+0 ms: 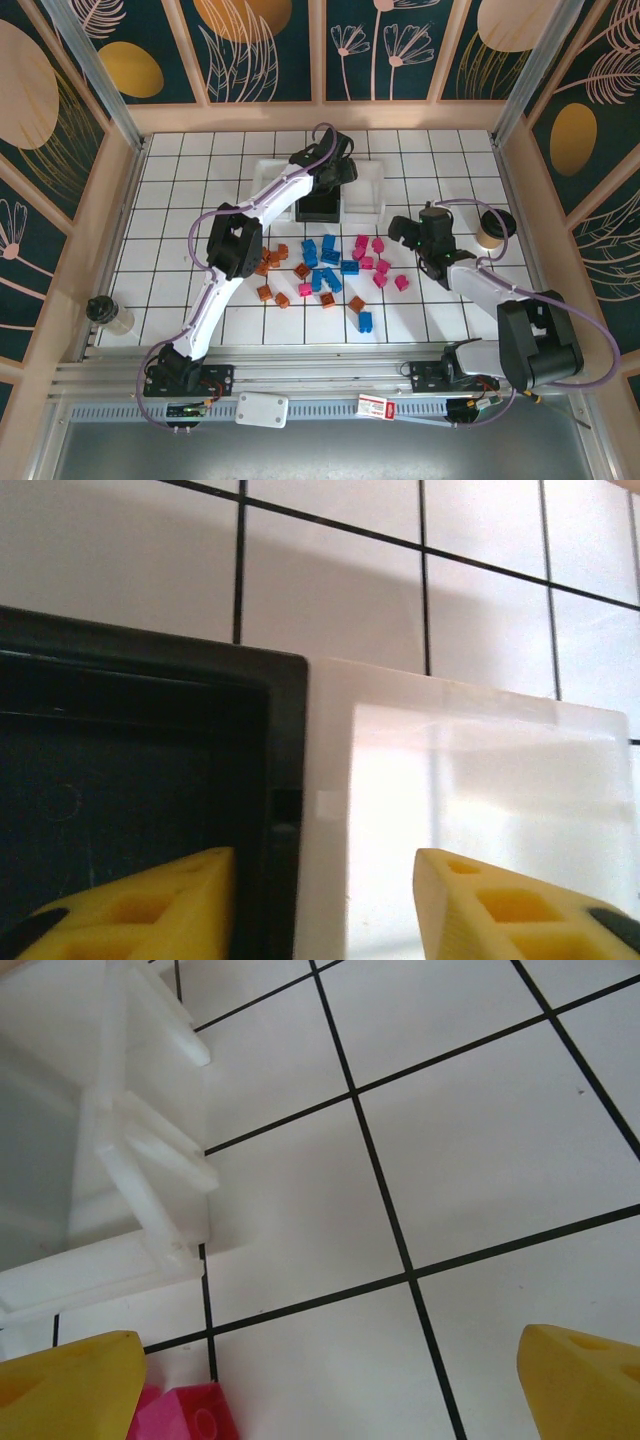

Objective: Sort the legos into containers by color
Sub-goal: Move the container to the top-center of the table, then pick up the lego from the center of the table.

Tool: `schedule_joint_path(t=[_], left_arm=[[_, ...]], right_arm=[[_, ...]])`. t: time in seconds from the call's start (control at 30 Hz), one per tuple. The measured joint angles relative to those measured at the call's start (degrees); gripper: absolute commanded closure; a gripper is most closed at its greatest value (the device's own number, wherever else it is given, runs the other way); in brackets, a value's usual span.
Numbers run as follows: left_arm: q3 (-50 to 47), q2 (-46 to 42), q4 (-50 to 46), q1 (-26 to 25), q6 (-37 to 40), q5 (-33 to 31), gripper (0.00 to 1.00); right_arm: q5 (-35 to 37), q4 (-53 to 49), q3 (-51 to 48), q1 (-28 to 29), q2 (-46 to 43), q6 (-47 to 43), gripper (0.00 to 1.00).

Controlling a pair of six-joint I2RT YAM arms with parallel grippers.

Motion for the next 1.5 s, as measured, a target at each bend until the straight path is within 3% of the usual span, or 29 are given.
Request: schedule_joint_path(t=[0.17,0.27,0.47,0.6,0.87,1.17,1.4,1.5], left_arm=[[-6.56,-7.41,2.97,-0.72,1.29,1.01,0.26],[-14.53,-16.79,6.93,-1.84,2.51,1.62,0.02],[-41.64,-42.51,22.25,-4.42,4.02,3.82,0.01],[-60.30,-56.24,30.97,-4.85,4.39,4.44,0.01],[-88.04,-69.11,37.27,-4.74,4.33,3.15,0.01],[-93.42,-77.18,38.69,-4.74,4.11,1.25,0.01],[-96.08,-78.68,38.42,-4.74,4.07,-0.11,0.01],[-96.28,-78.97,37.97,-4.74,4.09,-0.57,0.01]], right_arm=[[-1.16,-1.14,-0.94,1.16,-3.26,0.44,0.11],[-2.19,-1.81,-1.20,2.23,-4.52,0.37,0.13],[-5.14,-2.54,-1.40,5.25,-4.42,-0.22,0.24],[-6.29,-2.95,-1.40,7.45,-2.49,-0.74,0.25],[-6.29,-3.19,-0.52,8.59,3.61,-2.25,0.37],[-7.04,-1.95,2.86,8.59,10.29,-3.89,0.39],[-7.91,-0.83,4.59,8.59,14.25,-5.42,0.51],[-8.87,-0.35,4.83,8.59,14.99,-5.92,0.61]])
